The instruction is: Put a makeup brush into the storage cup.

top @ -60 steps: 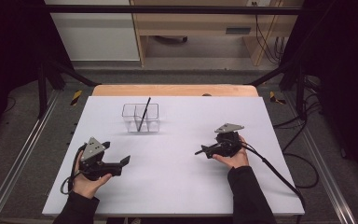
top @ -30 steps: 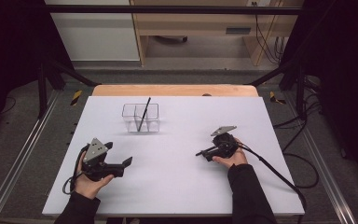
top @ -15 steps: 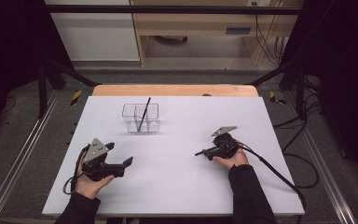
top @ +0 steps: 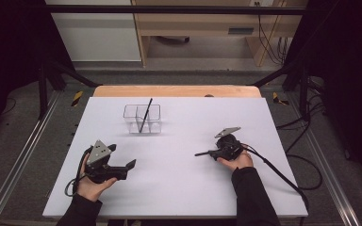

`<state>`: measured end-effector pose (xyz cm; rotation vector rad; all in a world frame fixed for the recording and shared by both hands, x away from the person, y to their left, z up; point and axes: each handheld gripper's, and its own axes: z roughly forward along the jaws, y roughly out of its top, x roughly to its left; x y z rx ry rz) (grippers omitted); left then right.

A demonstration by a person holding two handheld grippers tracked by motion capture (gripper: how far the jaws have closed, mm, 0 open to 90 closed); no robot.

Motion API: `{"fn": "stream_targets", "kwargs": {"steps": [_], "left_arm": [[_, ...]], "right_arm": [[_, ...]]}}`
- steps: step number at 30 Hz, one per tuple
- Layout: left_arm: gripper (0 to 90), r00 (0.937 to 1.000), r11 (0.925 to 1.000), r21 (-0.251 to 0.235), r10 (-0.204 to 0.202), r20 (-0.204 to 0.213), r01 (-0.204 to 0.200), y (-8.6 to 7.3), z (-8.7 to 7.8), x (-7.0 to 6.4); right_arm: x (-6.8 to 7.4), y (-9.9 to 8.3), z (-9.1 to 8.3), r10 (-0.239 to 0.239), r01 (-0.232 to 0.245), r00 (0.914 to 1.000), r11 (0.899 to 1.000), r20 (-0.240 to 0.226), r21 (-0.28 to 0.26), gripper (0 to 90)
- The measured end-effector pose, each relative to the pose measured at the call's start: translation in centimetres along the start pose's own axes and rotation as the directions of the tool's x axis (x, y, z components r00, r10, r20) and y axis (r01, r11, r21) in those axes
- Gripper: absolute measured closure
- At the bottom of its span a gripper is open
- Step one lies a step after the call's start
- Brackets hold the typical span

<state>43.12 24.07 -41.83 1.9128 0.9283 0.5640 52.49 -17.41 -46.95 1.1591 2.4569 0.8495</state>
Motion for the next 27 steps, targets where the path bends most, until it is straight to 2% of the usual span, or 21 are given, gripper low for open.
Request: {"fn": "stream_targets", "kwargs": {"steps": [9,11,13,19,27], "left_arm": [[6.9,1.0,1.0,0.002,0.002,-0.001,-0.002,-0.01,0.1,-0.1],[6.9,1.0,1.0,0.003,0.004,-0.001,-0.004,-0.01,0.09,-0.12],[6.9,1.0,1.0,0.001,0.003,0.0,-0.003,0.0,0.09,-0.13],[6.9,1.0,1.0,0.005,0.005,0.003,-0.005,-0.04,0.18,-0.14],[6.9,0.9999,1.0,0.006,0.005,0.009,-0.005,-0.04,0.2,-0.2]], "right_arm": [[0.14,-0.06,-0.69,-0.014,0.014,0.9998,1.0,0.013,0.02,66.0],[0.17,-0.1,-0.6,-0.037,0.037,0.9992,0.999,0.011,0.02,63.9],[0.24,-0.12,-0.41,-0.041,0.041,0.9992,0.999,0.001,0.017,61.2],[0.28,-0.16,-0.25,-0.033,0.033,0.9994,0.999,-0.011,0.009,60.4],[0.55,-0.23,-0.61,-0.021,0.022,0.9994,0.999,-0.028,0.035,72.1]]}}
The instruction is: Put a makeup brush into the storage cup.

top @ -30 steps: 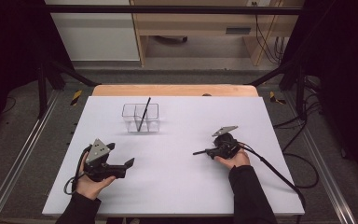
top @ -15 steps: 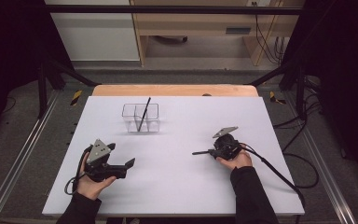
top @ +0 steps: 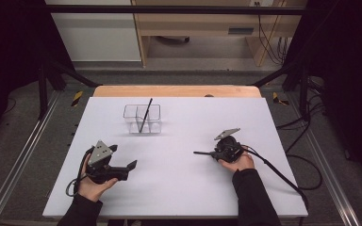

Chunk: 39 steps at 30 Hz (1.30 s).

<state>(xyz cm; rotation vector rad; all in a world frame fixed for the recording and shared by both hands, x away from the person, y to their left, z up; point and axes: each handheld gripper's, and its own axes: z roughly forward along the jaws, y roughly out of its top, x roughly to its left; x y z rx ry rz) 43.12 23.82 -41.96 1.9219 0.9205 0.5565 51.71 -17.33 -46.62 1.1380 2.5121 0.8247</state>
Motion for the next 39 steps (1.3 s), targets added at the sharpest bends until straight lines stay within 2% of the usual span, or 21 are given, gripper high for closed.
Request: {"fn": "stream_targets", "kwargs": {"steps": [4,25,34,36,39], "left_arm": [[7.0,1.0,1.0,0.001,-0.001,0.003,0.001,0.0,0.0,-0.1],[6.7,1.0,1.0,0.002,-0.002,0.003,0.002,0.0,0.0,-0.3],[6.4,1.0,1.0,0.001,-0.003,-0.004,0.003,0.1,0.0,-0.3],[6.4,1.0,1.0,-0.001,-0.004,-0.005,0.004,0.1,-0.1,-0.2],[6.3,1.0,1.0,0.0,-0.006,-0.006,0.006,0.1,-0.1,-0.2]], "right_arm": [[0.2,-0.1,-0.2,-0.005,0.005,1.0,1.0,-0.005,0.008,75.3],[1.6,-0.6,-0.7,0.044,-0.043,0.9976,0.999,-0.054,0.019,83.8],[2.0,-0.8,-0.8,0.057,-0.057,0.9974,0.998,-0.045,0.01,83.4],[2.1,-0.8,-0.8,0.038,-0.038,0.9985,0.999,-0.038,0.008,83.1],[2.2,-0.8,-1.2,0.03,-0.031,0.9992,0.999,-0.027,-0.017,76.2]]}}
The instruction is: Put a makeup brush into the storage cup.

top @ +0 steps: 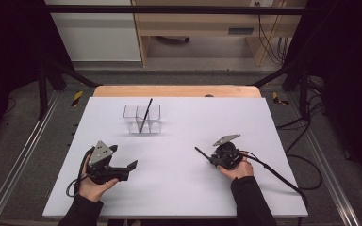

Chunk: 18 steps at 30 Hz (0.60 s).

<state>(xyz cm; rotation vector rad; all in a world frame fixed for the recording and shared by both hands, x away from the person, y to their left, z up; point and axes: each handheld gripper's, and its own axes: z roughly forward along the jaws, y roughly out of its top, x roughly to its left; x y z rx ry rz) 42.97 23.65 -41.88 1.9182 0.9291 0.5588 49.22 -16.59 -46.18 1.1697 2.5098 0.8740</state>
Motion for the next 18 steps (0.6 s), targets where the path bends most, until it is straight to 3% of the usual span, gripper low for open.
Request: {"fn": "stream_targets", "kwargs": {"steps": [7,14,18], "left_arm": [[6.2,1.0,1.0,0.001,-0.001,-0.001,0.001,0.0,0.0,0.0],[6.1,1.0,1.0,0.002,-0.002,-0.002,0.002,0.0,-0.1,0.1],[6.1,1.0,1.0,0.001,-0.003,-0.002,0.003,0.0,-0.1,0.2]], "right_arm": [[-0.4,0.5,-1.5,-0.007,0.009,0.9994,0.999,0.034,-0.04,65.7],[0.0,1.7,-1.9,-0.041,0.041,0.9984,0.999,0.039,0.006,60.2],[0.2,2.2,-1.3,-0.056,0.053,0.9979,0.996,0.034,0.072,60.4]]}}
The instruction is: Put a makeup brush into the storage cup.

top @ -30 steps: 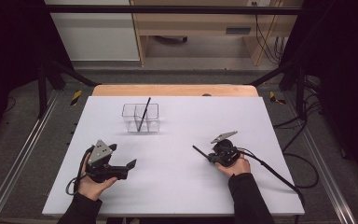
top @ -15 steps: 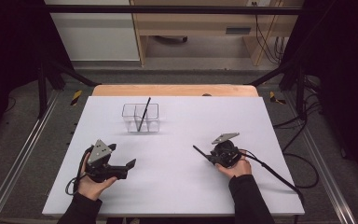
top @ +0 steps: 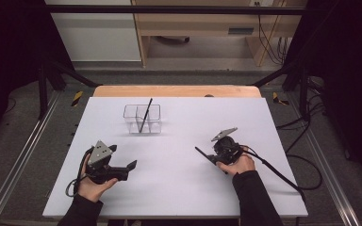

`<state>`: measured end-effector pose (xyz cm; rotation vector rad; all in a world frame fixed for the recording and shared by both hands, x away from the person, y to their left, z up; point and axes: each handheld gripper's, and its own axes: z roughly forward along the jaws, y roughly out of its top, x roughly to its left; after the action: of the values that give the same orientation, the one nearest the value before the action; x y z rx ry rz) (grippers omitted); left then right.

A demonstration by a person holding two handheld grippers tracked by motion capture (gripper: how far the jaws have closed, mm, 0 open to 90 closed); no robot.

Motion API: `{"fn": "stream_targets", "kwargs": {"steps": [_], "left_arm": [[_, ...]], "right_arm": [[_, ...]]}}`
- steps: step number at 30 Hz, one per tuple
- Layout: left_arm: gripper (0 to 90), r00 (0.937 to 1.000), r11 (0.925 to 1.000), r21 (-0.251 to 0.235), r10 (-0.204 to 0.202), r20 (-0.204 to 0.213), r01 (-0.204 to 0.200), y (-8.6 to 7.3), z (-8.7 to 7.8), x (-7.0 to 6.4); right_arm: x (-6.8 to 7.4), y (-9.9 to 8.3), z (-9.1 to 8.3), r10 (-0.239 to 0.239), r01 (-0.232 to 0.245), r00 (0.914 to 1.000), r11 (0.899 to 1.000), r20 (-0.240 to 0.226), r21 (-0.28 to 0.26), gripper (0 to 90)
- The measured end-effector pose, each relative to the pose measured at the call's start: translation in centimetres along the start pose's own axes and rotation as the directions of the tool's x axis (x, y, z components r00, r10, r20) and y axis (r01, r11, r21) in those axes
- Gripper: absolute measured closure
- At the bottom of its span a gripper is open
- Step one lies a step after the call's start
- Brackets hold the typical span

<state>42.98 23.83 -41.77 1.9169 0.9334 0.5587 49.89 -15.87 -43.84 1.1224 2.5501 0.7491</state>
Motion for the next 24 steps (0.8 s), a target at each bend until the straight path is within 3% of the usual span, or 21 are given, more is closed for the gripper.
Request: {"fn": "stream_targets", "kwargs": {"steps": [12,24], "left_arm": [[6.1,1.0,1.0,0.002,0.0,-0.001,0.0,0.0,0.0,0.0],[6.1,1.0,1.0,0.004,0.001,0.003,-0.001,0.0,0.0,0.0]], "right_arm": [[0.3,-0.1,1.5,0.013,-0.011,0.9998,0.991,-0.015,0.134,69.9],[0.3,-0.1,1.6,0.014,-0.009,0.9994,0.985,-0.031,0.17,81.8]]}}
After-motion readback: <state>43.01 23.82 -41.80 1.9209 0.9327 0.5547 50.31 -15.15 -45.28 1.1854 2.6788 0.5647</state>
